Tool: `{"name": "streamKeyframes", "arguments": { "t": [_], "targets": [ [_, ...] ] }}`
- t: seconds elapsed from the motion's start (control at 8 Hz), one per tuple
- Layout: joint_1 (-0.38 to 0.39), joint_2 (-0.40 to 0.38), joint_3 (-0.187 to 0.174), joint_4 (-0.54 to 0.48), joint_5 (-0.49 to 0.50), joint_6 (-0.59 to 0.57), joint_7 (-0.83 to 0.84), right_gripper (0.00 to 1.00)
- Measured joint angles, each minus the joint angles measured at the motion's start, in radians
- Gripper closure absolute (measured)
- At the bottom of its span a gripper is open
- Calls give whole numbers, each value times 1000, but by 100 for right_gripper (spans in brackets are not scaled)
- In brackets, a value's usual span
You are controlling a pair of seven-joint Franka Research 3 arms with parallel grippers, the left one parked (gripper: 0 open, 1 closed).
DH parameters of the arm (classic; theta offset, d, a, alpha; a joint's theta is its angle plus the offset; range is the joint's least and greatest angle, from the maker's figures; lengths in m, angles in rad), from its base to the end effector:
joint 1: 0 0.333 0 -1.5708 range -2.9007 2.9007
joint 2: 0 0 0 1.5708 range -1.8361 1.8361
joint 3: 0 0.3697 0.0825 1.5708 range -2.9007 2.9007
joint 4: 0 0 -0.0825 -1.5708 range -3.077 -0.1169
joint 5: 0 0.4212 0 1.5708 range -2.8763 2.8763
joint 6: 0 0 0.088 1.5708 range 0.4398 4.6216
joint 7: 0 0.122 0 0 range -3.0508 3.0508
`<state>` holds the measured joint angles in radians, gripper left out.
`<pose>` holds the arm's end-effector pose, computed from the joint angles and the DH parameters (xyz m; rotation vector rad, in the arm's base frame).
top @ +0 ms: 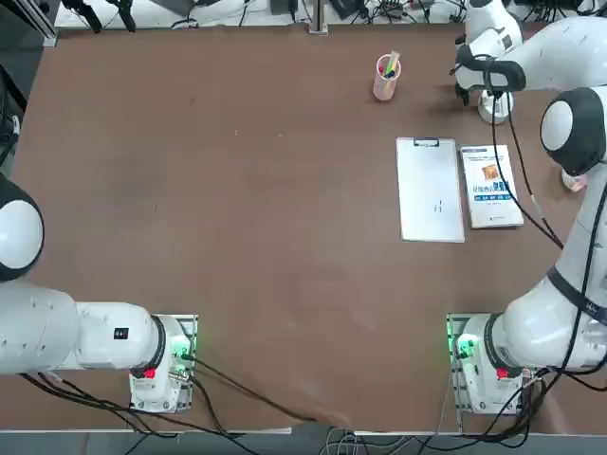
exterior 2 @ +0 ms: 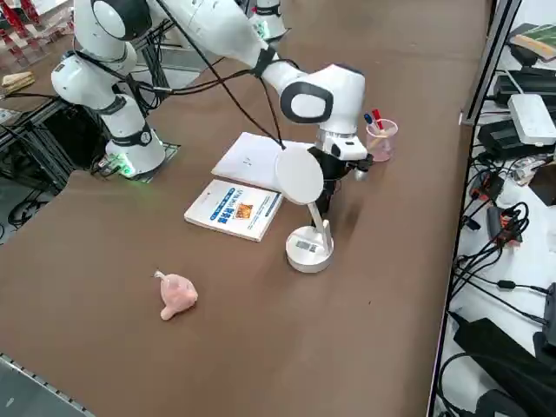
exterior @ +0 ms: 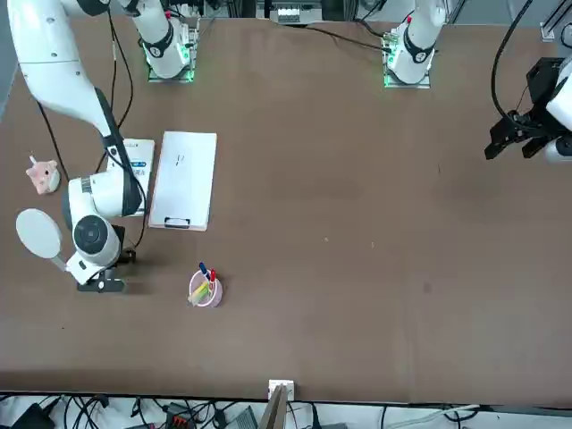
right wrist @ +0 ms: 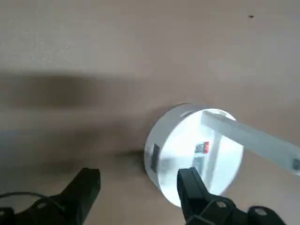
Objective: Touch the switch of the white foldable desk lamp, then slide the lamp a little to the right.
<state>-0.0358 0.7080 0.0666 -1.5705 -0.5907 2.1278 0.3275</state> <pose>0.7522 -0.0158 0.2221 2.6907 0.0608 -0.0837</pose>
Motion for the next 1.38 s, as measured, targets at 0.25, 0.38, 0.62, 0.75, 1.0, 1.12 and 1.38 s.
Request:
{"name": "streamKeyframes", "arguments": {
  "t": [0.25,0.38,0.62,0.75,1.0,1.12,1.38],
  "targets": [
    [16,-6,2,89,0,-151,-70,0],
    [20,-9,3,125,0,-196,-116,0],
    [32,-10,3,149,-45,-216,-222,0],
    [36,-8,3,149,-100,-217,-270,0],
    [37,-5,1,150,-204,-217,-445,0],
    [36,-5,-3,157,-223,-216,-571,0],
    [34,-5,-8,178,-243,-216,-743,0]
  ]
}}
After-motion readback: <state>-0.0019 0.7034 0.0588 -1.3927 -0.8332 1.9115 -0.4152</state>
